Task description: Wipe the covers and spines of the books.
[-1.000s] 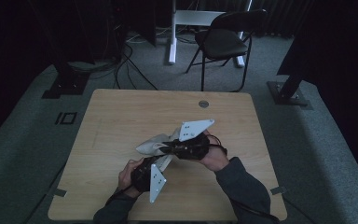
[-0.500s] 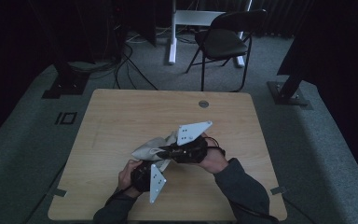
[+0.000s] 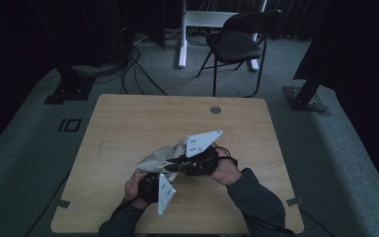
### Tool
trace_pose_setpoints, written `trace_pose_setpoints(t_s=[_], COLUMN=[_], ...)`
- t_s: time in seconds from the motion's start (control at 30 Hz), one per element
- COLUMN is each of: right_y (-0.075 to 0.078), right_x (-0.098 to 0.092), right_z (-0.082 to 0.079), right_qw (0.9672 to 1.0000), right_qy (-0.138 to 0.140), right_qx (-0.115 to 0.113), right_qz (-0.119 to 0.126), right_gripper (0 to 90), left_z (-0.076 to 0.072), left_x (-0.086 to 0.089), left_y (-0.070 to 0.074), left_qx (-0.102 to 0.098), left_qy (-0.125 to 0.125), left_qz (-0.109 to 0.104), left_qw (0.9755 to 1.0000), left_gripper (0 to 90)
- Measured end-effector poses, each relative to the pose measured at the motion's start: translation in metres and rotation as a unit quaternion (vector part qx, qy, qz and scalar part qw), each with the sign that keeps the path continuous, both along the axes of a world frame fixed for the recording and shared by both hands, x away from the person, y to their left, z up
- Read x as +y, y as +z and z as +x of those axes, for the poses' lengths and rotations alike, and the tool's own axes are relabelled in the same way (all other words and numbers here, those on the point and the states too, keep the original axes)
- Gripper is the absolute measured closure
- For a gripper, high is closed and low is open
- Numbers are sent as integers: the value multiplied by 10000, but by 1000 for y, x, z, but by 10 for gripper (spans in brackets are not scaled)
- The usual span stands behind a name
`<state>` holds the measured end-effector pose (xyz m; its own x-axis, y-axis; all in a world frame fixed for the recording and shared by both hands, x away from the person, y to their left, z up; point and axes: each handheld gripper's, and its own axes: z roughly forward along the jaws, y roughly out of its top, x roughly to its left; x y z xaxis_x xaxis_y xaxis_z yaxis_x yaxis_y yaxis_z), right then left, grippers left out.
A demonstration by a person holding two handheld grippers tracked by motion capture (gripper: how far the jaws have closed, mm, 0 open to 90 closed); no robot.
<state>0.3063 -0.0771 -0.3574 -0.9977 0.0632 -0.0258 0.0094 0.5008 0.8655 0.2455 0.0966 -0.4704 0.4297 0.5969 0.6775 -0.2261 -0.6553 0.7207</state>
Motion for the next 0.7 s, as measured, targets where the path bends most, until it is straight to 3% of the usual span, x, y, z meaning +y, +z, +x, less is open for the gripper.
trace_pose_setpoints(t_s=[0.23,0.47,0.7], right_y=[0,-1,-1], right_x=[0,-1,-4], right_z=[0,5,12], right_qw=[10000,9991,9978], right_qy=[40,-364,-582], right_qx=[24,-163,-224], right_qz=[2,-159,-212], right_gripper=[829,829,829], left_z=[0,-1,-3], left_x=[0,-1,-3], left_y=[0,0,0], left_qx=[5,-16,-73], left_qy=[6,11,-1], left_qz=[9,66,153], left_qw=[10000,10000,9999], left_gripper=[776,776,776])
